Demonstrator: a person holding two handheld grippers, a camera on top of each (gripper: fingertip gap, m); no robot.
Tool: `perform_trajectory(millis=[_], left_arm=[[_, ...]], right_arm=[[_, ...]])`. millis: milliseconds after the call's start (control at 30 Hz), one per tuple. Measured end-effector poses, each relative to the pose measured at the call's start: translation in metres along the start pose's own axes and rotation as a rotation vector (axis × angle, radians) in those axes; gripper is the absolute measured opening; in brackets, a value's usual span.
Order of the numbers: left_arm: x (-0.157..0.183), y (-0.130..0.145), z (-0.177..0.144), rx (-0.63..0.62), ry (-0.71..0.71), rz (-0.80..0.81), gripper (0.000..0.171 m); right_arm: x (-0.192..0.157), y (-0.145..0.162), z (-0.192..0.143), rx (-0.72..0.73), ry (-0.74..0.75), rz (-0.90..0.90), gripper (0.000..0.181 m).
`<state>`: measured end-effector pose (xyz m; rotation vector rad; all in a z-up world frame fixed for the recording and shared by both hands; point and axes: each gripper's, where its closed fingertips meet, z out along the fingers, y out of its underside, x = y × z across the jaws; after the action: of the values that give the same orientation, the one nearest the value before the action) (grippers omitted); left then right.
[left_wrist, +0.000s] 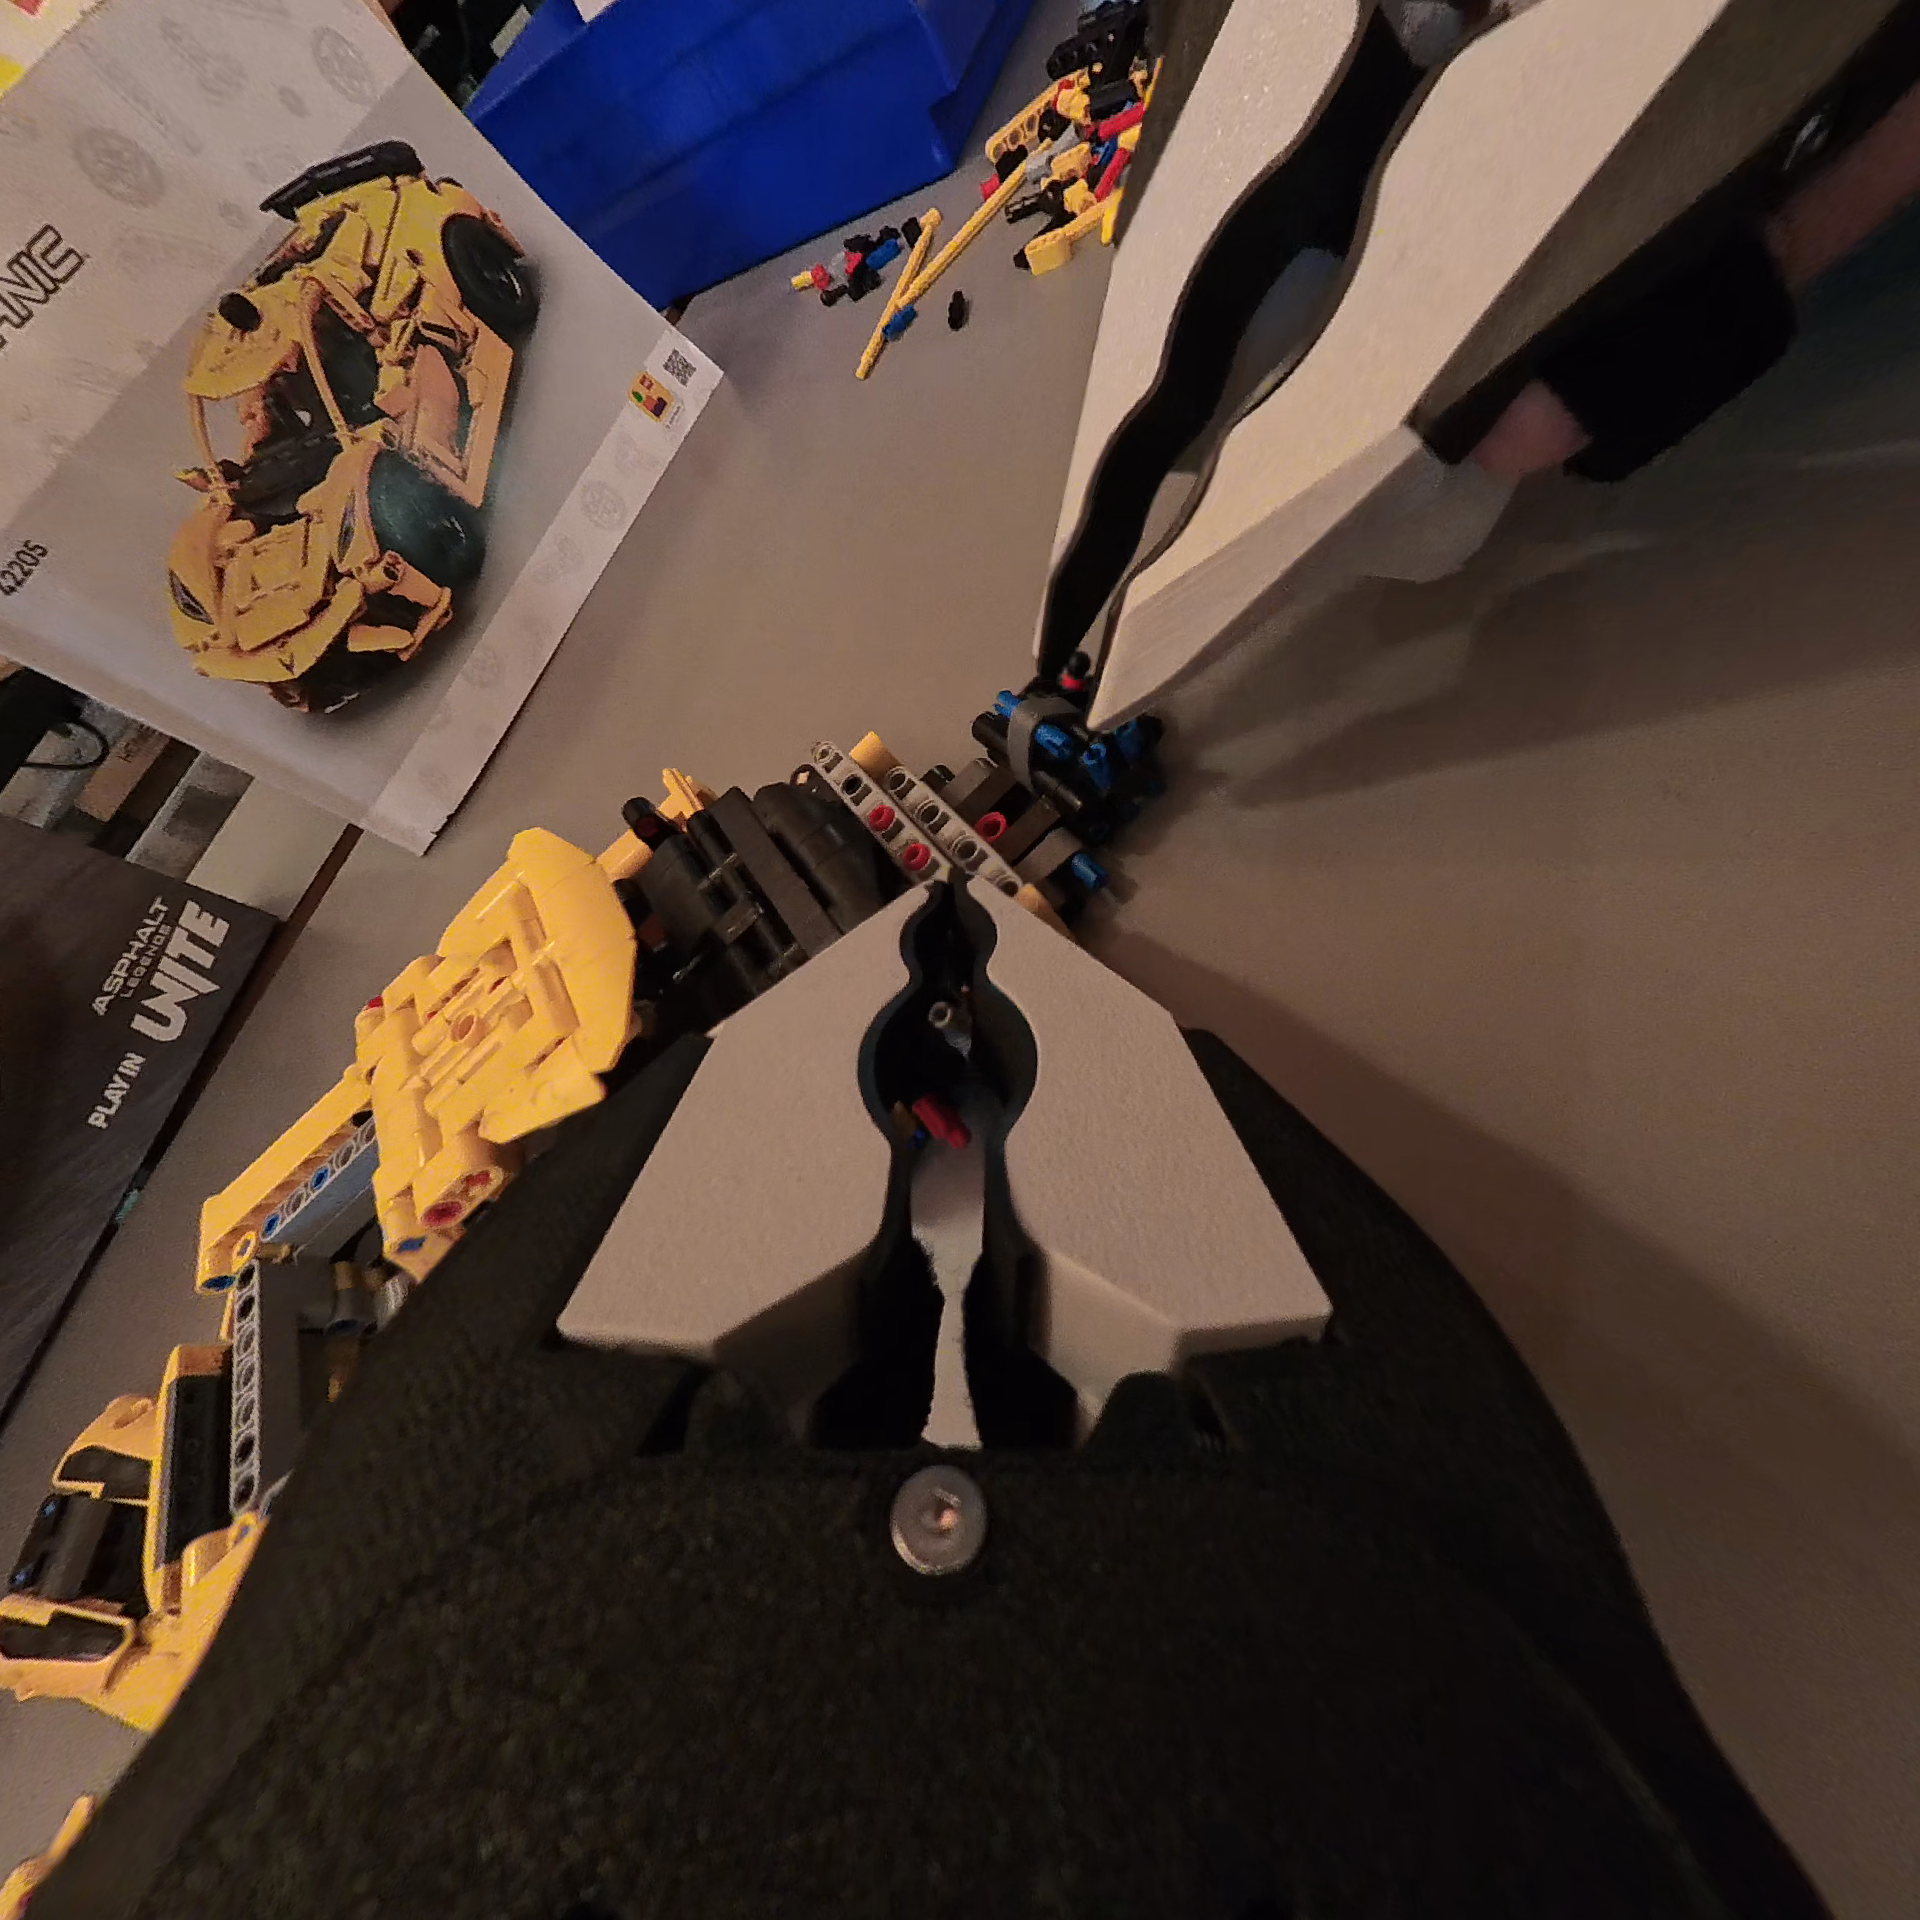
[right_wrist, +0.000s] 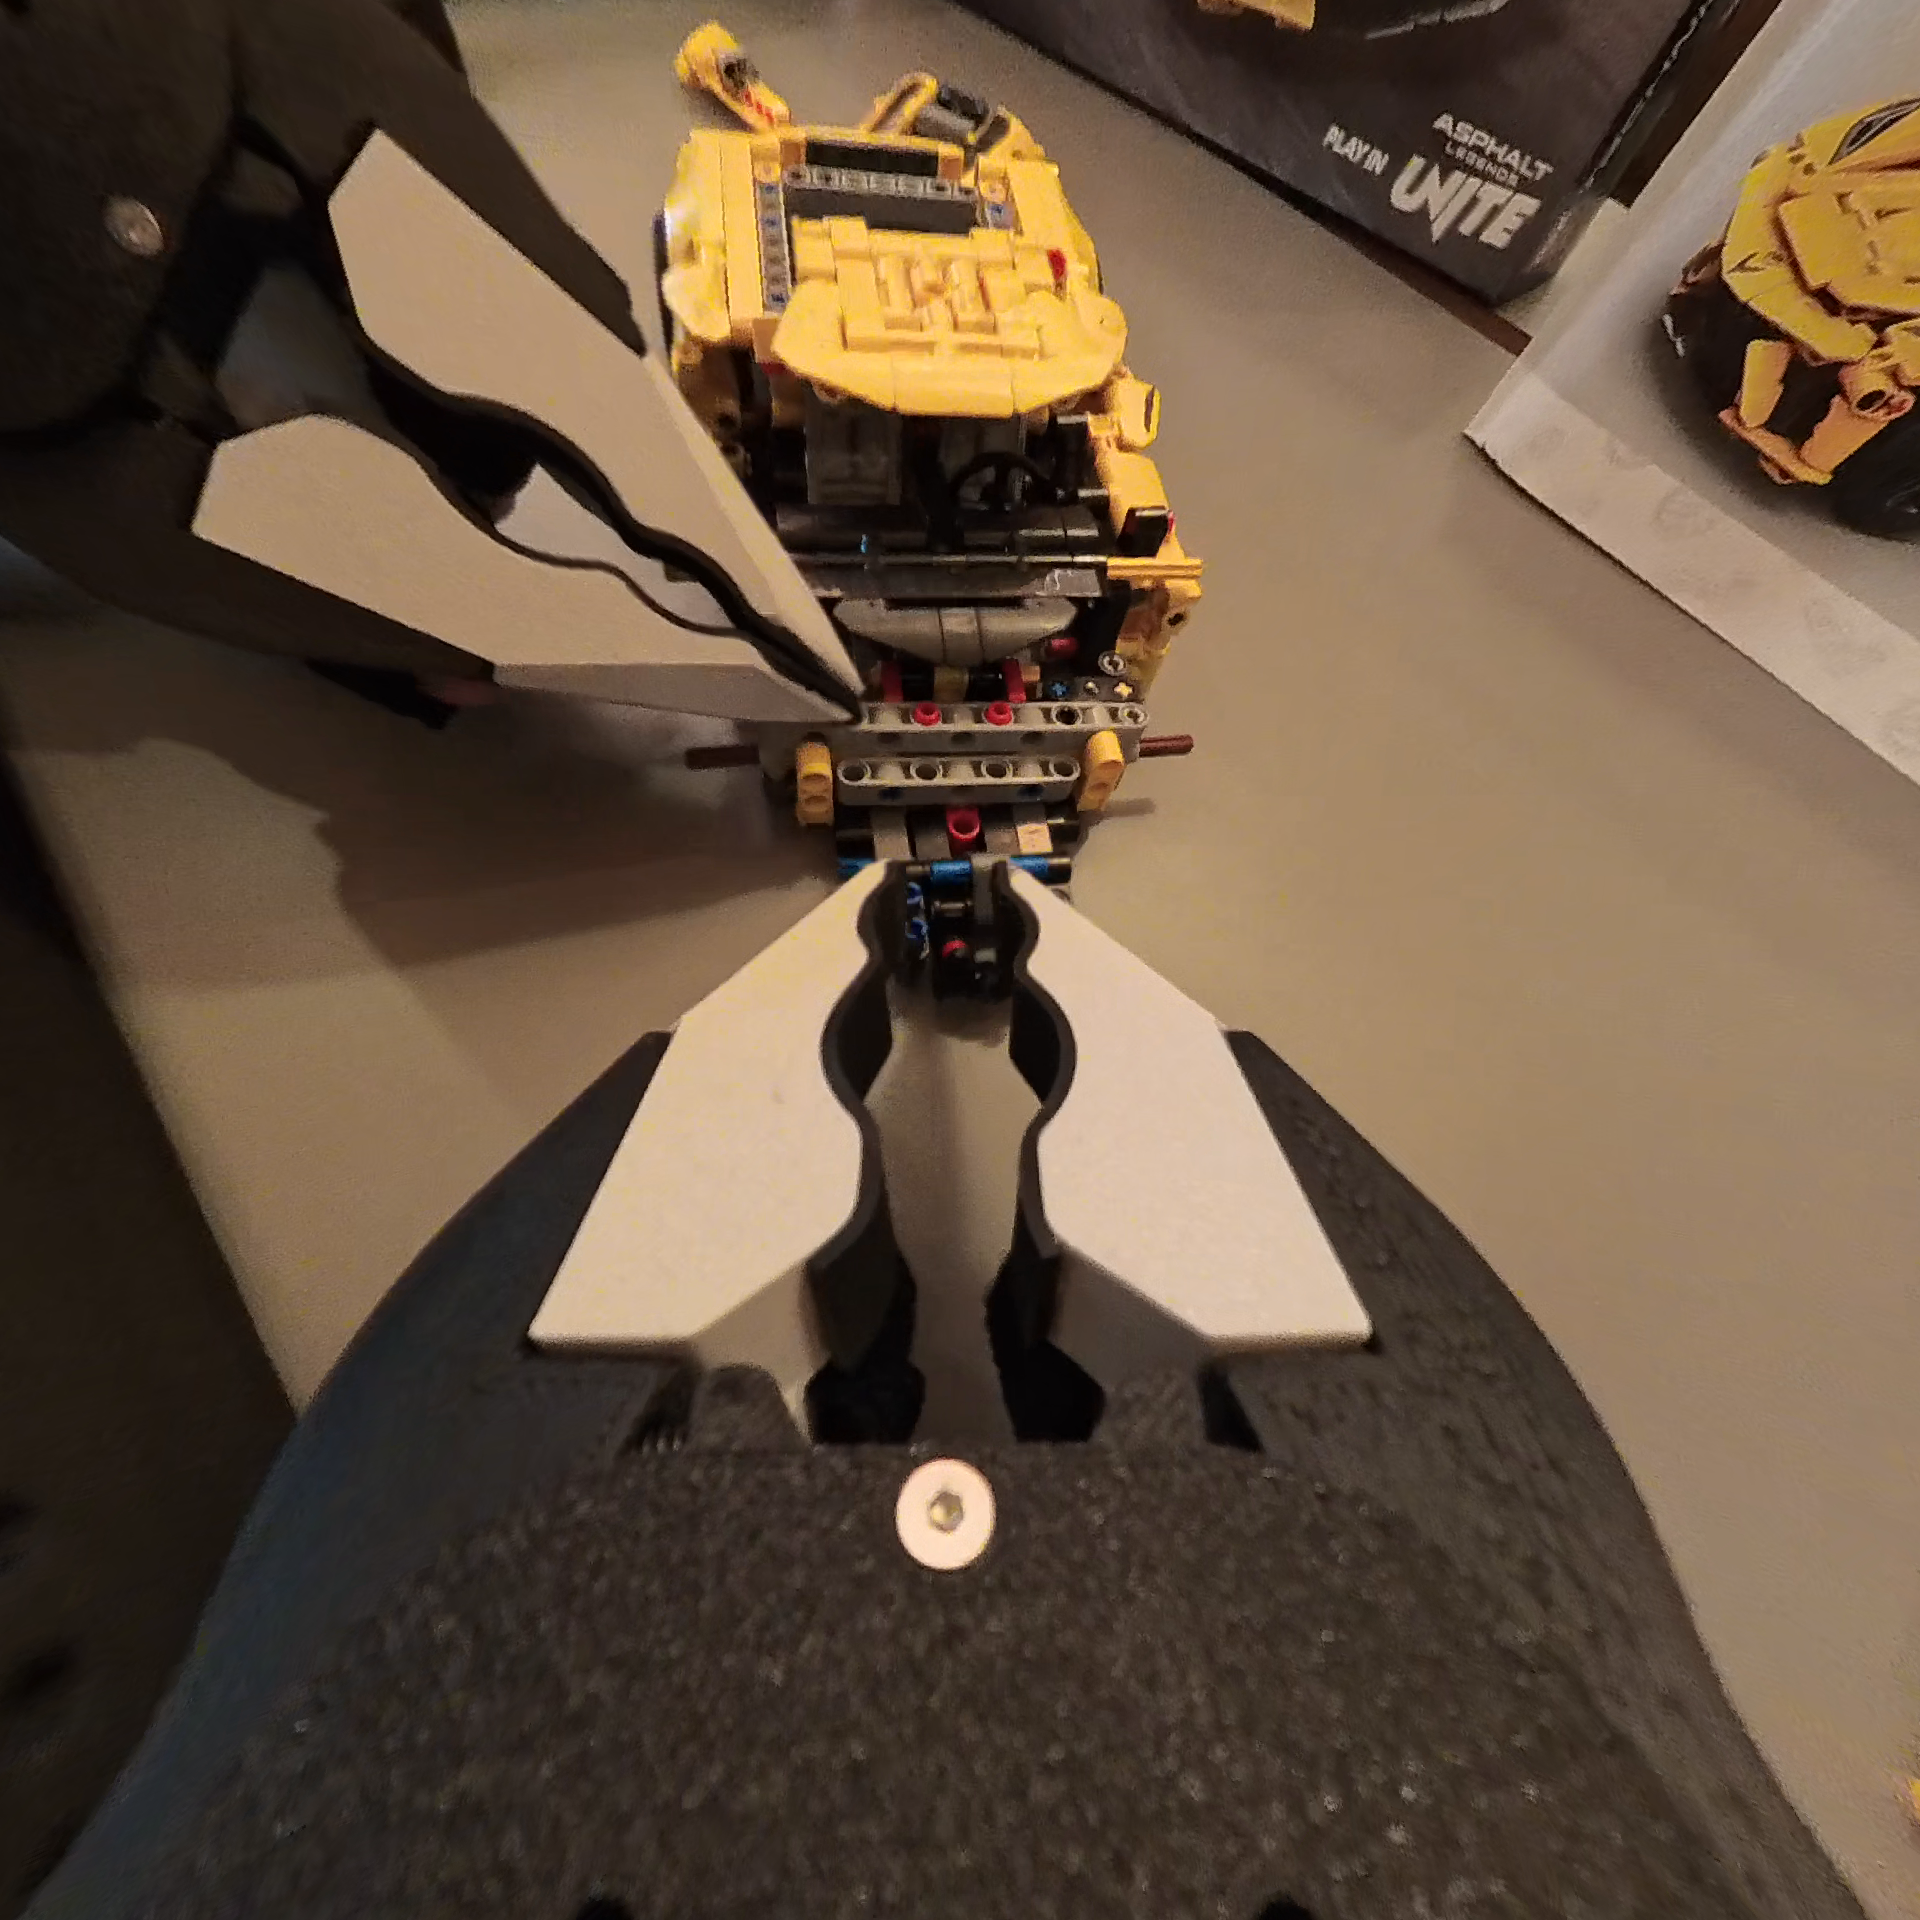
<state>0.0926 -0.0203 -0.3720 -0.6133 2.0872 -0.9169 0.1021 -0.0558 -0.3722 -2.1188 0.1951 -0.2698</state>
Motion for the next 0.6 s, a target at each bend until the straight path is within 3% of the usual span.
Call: perform_trajectory(millis=[100, 267, 367, 467, 533, 600], left_arm=[[-0.014, -0.010, -0.012, 0.059, -0.050, -0.052, 0.004], [-0.068, -0.019, -0.052, 0.220, -0.125, -0.342, 0.018], [-0.094, -0.006, -0.065, 0.233, -0.139, -0.512, 0.026], [-0.121, 0.014, -0.075, 0.211, -0.235, -0.580, 0.027], [-0.138, 0.032, -0.079, 0.170, -0.306, -0.619, 0.027], [-0.154, 0.051, -0.086, 0.118, -0.381, -0.635, 0.028]], right_arm=[[0.004, -0.001, 0.003, 0.024, -0.021, 0.045, 0.024], [0.007, -0.003, 0.004, 0.037, -0.018, 0.059, 0.028], [0.008, -0.011, 0.004, 0.064, -0.043, 0.096, 0.029], [0.015, -0.018, 0.015, 0.016, -0.101, 0.024, 0.053], [0.025, -0.027, 0.024, -0.081, -0.112, -0.085, 0.049], [0.032, -0.049, 0.033, -0.059, -0.105, -0.124, 0.045]])
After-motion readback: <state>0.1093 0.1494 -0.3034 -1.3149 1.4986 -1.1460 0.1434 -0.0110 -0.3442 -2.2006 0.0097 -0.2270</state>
